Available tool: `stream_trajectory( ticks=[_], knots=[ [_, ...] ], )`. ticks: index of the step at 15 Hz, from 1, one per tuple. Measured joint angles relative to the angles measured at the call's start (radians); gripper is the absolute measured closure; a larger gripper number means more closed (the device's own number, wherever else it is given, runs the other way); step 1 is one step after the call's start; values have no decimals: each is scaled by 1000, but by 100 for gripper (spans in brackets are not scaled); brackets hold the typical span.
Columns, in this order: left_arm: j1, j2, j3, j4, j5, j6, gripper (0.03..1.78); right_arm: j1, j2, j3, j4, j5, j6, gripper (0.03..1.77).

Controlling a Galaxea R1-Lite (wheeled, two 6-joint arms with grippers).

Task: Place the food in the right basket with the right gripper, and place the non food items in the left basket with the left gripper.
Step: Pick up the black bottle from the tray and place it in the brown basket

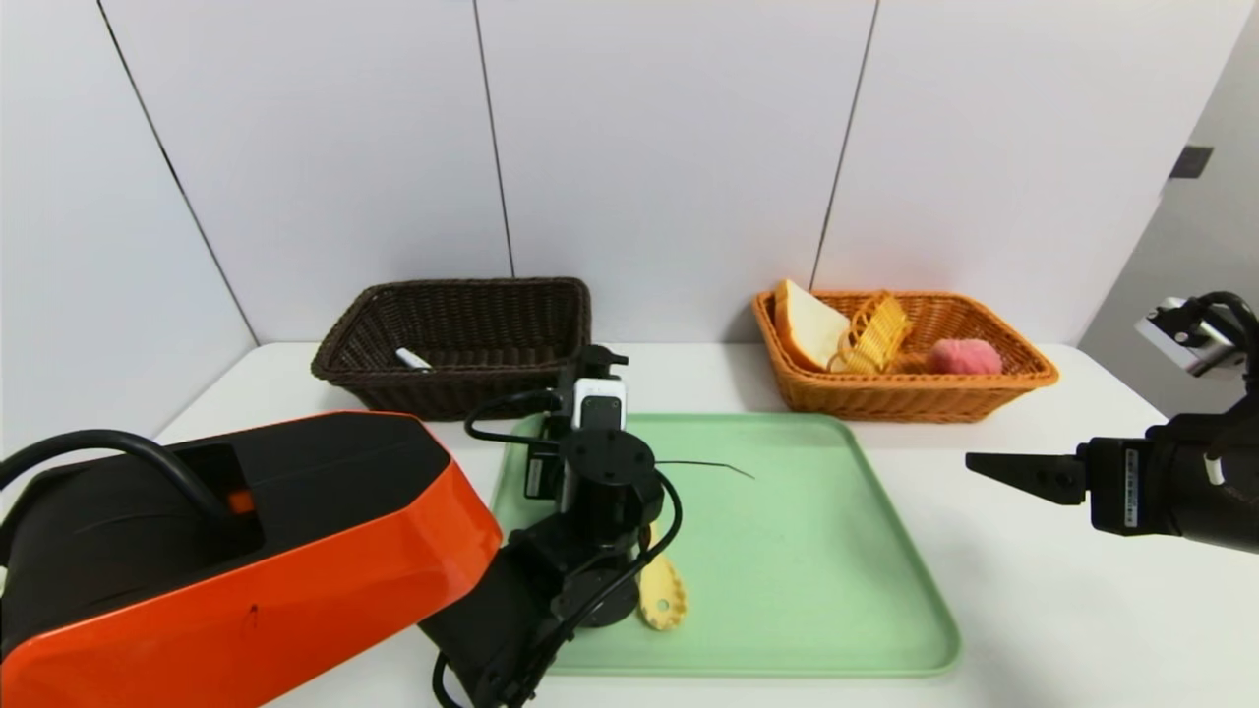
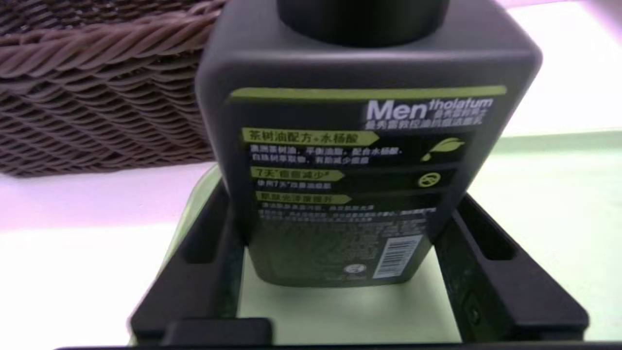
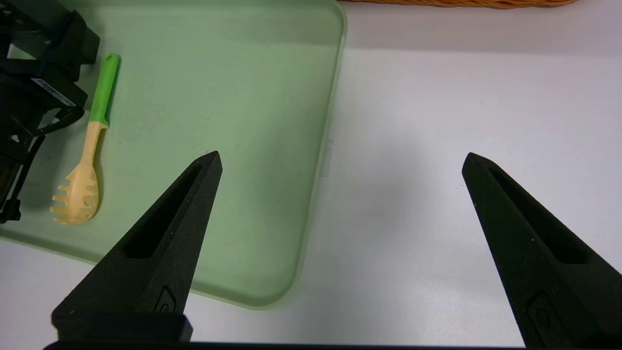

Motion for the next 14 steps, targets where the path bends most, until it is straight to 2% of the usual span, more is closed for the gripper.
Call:
stream_trajectory(
  ticks=[9,14],
  knots=[
    [3,-29,-6,21,0,7,74,4,-11,17,-1,0,0,9],
    [-64,-155,-13,141,-4,6,75,5,-14,21,0,-1,0,9]
  ],
)
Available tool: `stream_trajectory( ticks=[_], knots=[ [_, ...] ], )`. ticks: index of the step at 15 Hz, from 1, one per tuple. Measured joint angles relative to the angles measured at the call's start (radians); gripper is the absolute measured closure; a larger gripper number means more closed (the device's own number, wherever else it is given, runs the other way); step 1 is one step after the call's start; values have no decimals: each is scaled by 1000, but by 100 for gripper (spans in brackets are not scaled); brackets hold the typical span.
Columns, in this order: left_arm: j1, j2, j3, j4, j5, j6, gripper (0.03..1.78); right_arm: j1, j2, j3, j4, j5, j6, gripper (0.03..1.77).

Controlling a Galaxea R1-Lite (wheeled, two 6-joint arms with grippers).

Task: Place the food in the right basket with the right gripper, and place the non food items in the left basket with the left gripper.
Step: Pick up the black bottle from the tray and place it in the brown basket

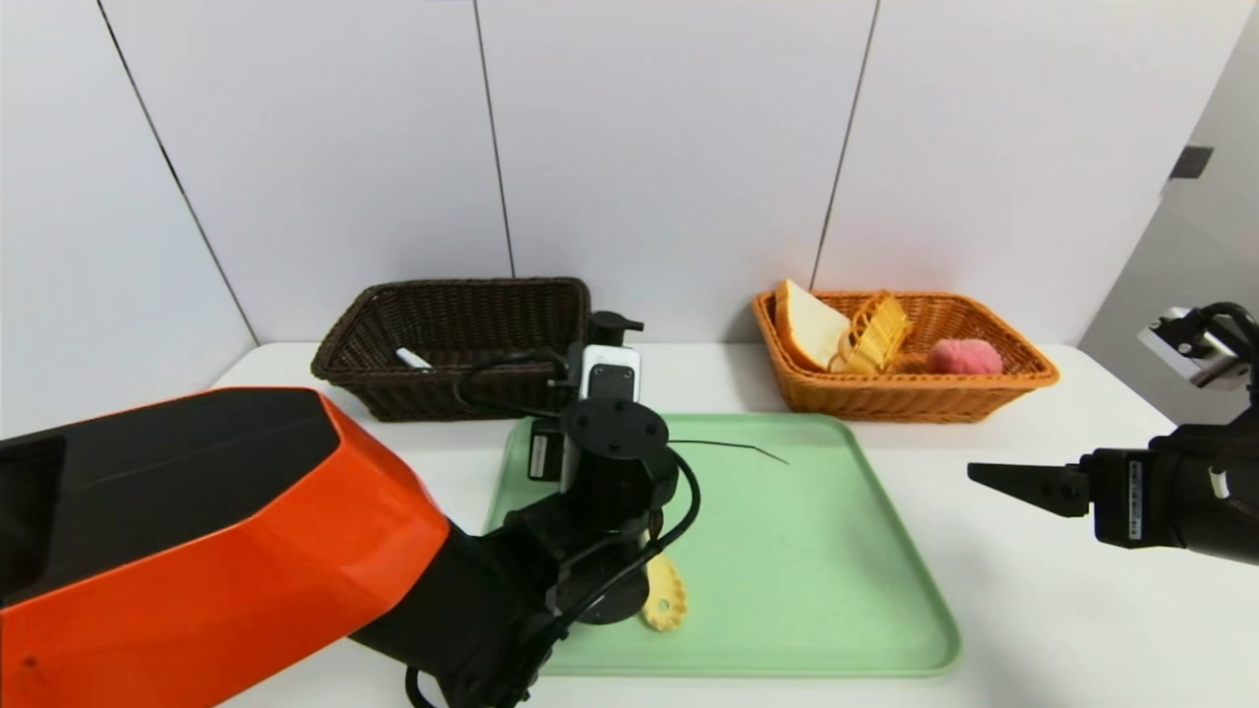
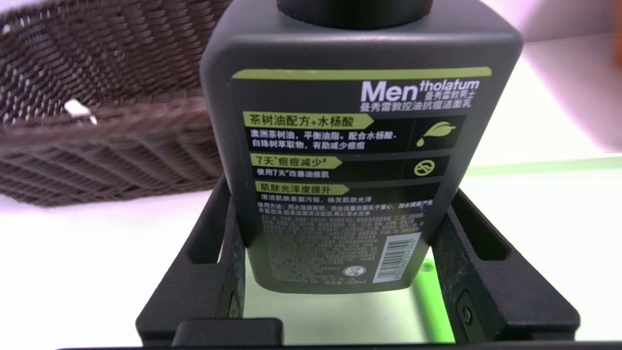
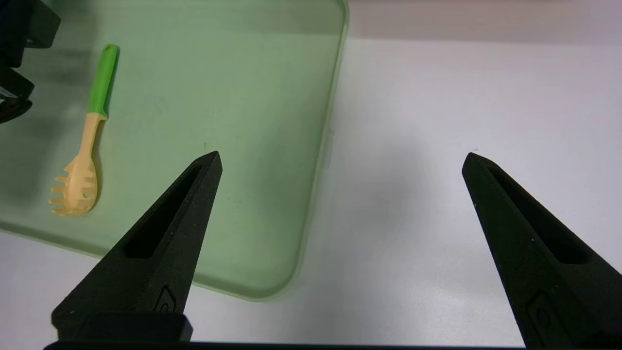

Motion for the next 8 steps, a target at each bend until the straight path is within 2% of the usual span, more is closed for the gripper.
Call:
stream_trajectory(
  ticks=[3,5,8],
  knots=[
    [-30,-101,-47,99,0,0,75,0,-6,6,2,-1,2,9],
    [-20,-179,-145,235,-14,-1,75,-1,-9,11,1,-2,6,9],
    [115,-254,-317,464,-97,-5,75,-2,-10,11,1,-4,6,9]
  ],
)
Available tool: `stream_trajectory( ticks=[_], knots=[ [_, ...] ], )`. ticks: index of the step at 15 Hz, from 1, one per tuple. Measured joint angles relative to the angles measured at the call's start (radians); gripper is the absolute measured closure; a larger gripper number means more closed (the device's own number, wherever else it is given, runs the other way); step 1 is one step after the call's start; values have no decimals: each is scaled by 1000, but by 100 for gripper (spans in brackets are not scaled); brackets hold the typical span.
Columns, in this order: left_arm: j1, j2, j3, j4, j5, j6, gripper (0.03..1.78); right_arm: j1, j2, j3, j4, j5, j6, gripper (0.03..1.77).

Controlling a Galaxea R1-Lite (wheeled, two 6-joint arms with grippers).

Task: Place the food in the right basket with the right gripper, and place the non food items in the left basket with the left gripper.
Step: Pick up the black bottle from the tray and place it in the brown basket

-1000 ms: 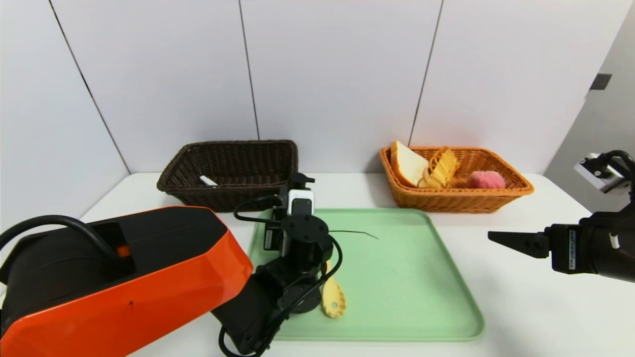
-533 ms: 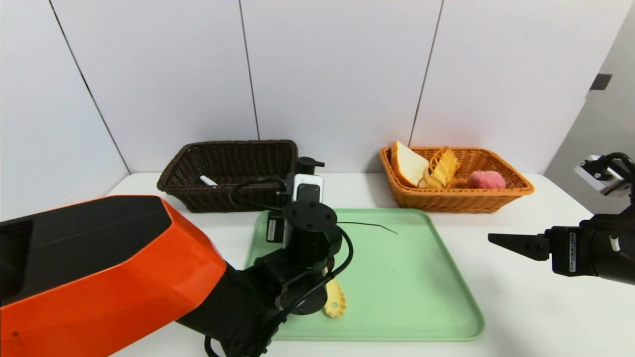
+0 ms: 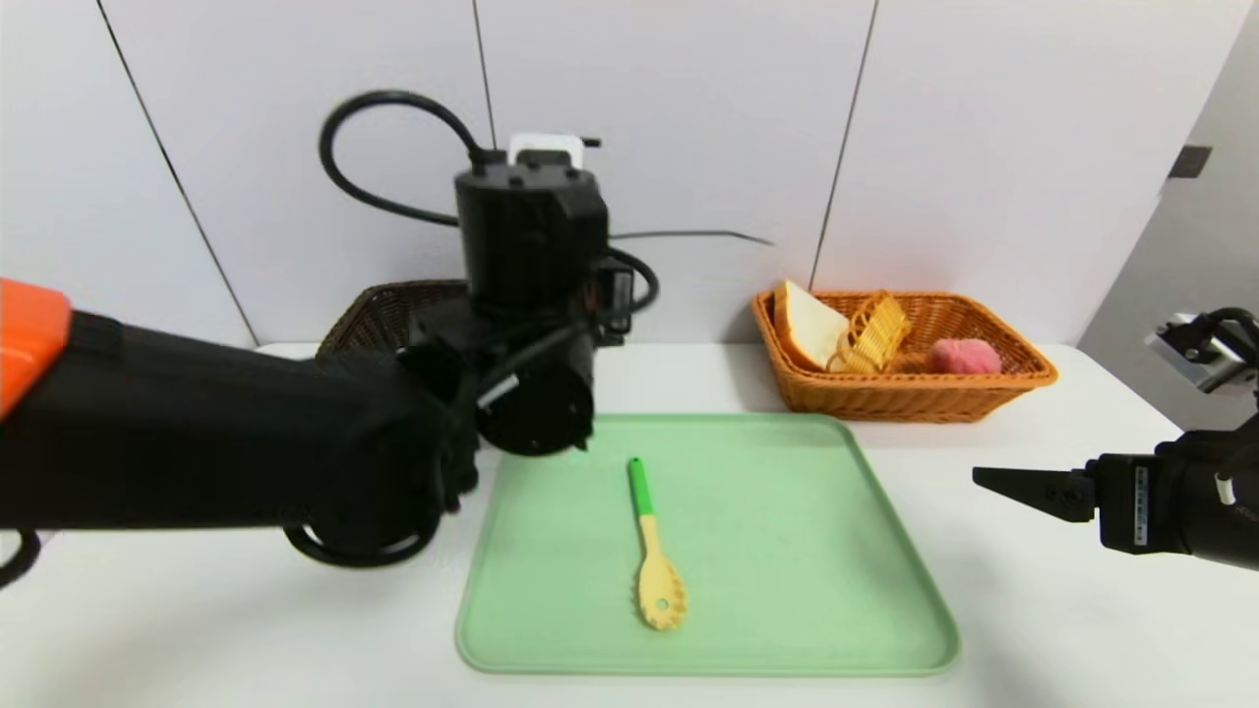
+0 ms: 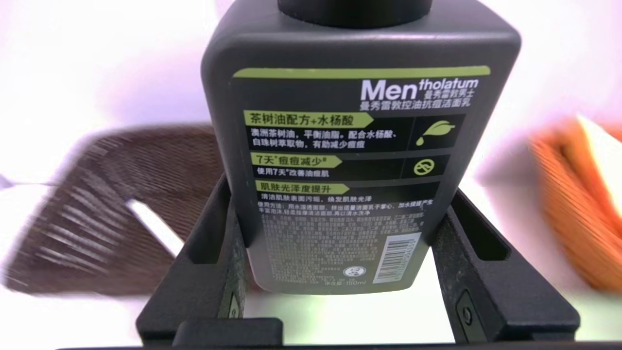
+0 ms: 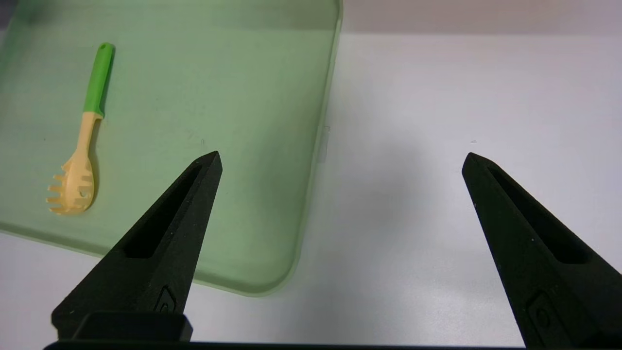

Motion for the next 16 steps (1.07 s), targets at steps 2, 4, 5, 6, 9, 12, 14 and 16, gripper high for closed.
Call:
stream_trajectory(
  ticks=[2,4,5,6,9,12,14,16],
  knots=[
    [121,-16,-71,119,-97,-5,75,0,0,0,0,0,1,9],
    [225,-12,-104,201,-214,-30,75,0,-1,0,0,-1,3,9],
    [263,-7,-110,244,-274,-56,75,0,-2,0,0,-3,3,9],
    [288,-3,-113,293,-331,-97,75,0,-2,0,0,-3,3,9],
    [337,21,-116,366,-438,-181,75,0,-3,1,0,-3,3,9],
    [395,71,-123,362,-459,-188,75,0,-4,3,1,-3,3,9],
    [424,104,-135,347,-466,-189,75,0,-4,7,1,-3,3,9],
    [445,130,-141,346,-473,-189,75,0,-4,8,0,-2,3,9]
  ],
)
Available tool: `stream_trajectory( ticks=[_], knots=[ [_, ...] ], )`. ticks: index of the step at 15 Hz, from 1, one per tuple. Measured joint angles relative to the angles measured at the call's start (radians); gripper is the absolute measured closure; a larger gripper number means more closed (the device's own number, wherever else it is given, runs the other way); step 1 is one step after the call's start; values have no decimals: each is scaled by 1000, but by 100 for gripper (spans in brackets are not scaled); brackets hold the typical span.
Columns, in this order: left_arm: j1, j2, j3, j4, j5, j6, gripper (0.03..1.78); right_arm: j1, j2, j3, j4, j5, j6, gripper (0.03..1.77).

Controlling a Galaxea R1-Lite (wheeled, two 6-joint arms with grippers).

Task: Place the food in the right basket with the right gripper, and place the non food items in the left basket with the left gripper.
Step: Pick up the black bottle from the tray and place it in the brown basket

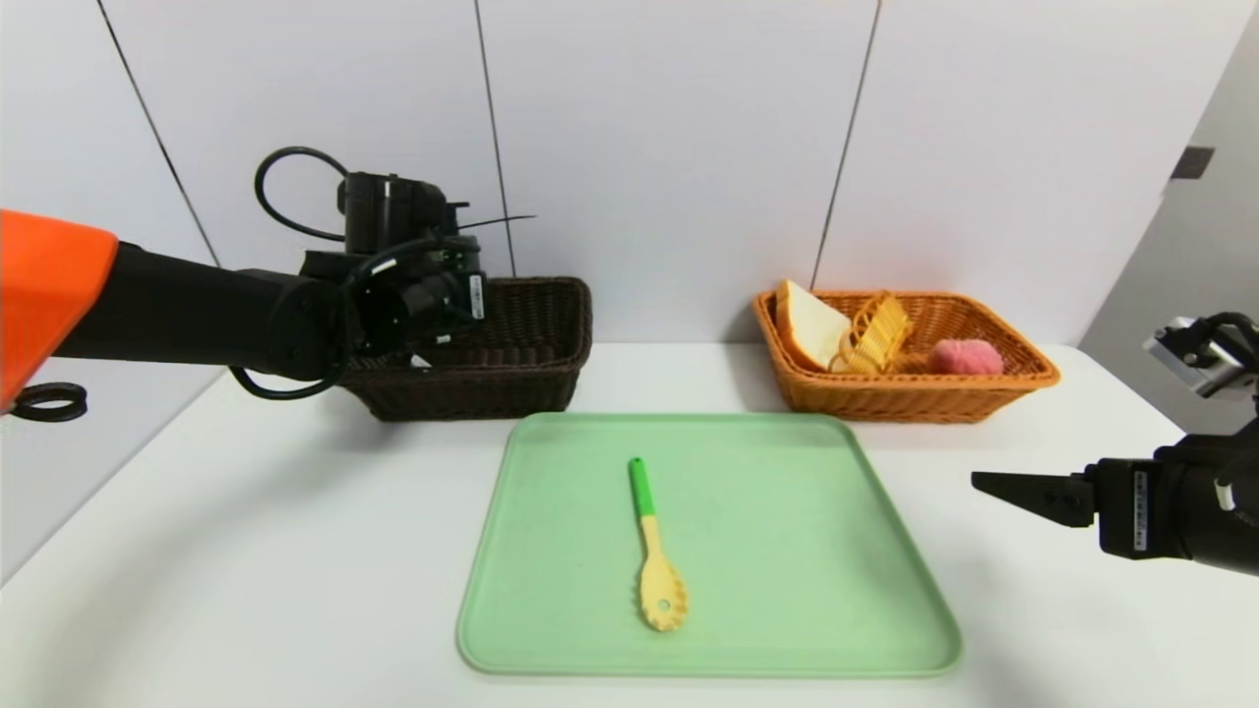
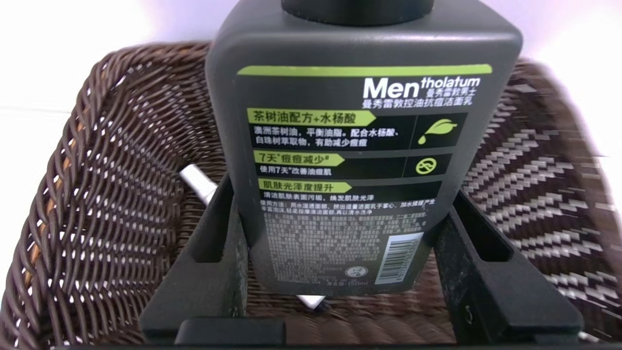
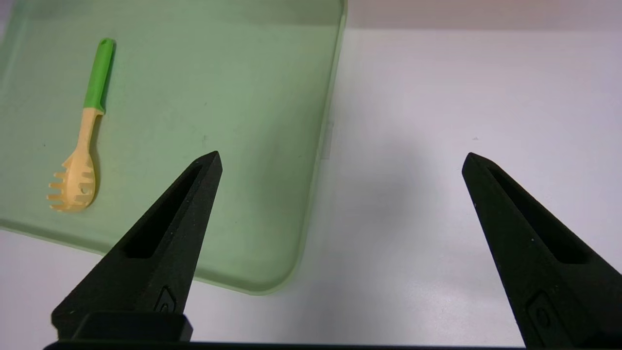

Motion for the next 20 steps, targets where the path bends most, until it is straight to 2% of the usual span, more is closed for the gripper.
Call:
stream_trajectory(
  ticks=[9,16,20],
  knots=[
    [70,94,-6,-28,-25,-4,76,0,4,-4,-1,-2,0,9],
    [91,159,-24,-60,-17,-13,76,-1,4,-4,-1,-3,0,9],
    [99,169,-45,-55,-18,-12,50,-1,4,-5,-1,-3,0,9]
  ],
)
